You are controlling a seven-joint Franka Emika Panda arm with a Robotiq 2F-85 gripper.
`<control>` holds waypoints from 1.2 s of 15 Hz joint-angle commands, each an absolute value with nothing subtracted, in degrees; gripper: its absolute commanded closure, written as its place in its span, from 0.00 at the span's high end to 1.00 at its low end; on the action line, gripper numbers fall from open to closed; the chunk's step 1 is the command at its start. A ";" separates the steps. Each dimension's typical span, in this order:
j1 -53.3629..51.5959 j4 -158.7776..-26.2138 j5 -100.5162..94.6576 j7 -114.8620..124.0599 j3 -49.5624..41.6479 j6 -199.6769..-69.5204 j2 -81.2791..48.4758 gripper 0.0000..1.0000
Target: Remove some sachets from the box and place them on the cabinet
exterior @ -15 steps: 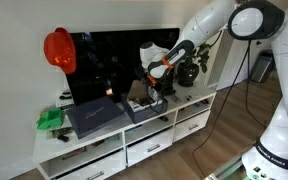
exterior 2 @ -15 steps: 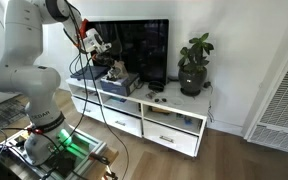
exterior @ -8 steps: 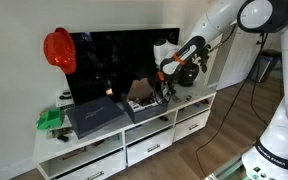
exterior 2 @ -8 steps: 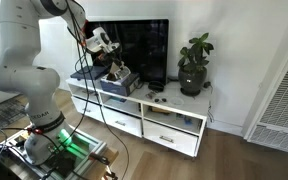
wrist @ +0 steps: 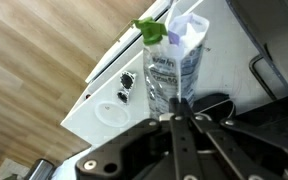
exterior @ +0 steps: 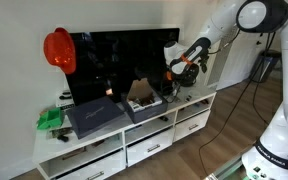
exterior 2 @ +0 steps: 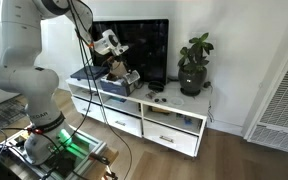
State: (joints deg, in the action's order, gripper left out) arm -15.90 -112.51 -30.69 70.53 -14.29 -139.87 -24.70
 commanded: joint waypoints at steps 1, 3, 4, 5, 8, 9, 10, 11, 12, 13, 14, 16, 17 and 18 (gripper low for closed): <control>-14.58 -112.36 -31.51 71.22 -12.69 -139.48 -24.56 0.01; -14.71 -112.35 -31.52 71.51 -12.63 -139.43 -24.56 0.02; -14.55 -110.93 -32.11 71.72 -13.01 -138.90 -25.91 0.02; -14.24 -109.80 -32.34 71.76 -13.21 -138.91 -27.09 0.01; -12.93 -106.03 -31.44 69.15 -13.16 -138.09 -31.54 0.01; -12.43 -104.87 -30.85 68.29 -13.03 -138.17 -32.91 0.01; -12.38 -103.40 -31.43 68.33 -13.59 -138.76 -34.59 0.01; -11.84 -101.93 -30.61 67.35 -13.42 -138.50 -36.11 0.01; -11.65 -100.21 -30.85 67.03 -13.78 -139.16 -37.94 0.01; -11.25 -98.29 -30.43 65.95 -13.78 -138.79 -39.74 0.01; -10.87 -96.42 -30.04 64.79 -13.77 -138.76 -41.48 0.01; -10.30 -92.62 -29.50 62.41 -13.95 -138.54 -45.02 0.01; -10.21 -90.77 -29.47 61.43 -14.20 -138.61 -46.82 0.01; -9.99 -88.87 -29.31 60.37 -14.33 -138.74 -48.65 0.01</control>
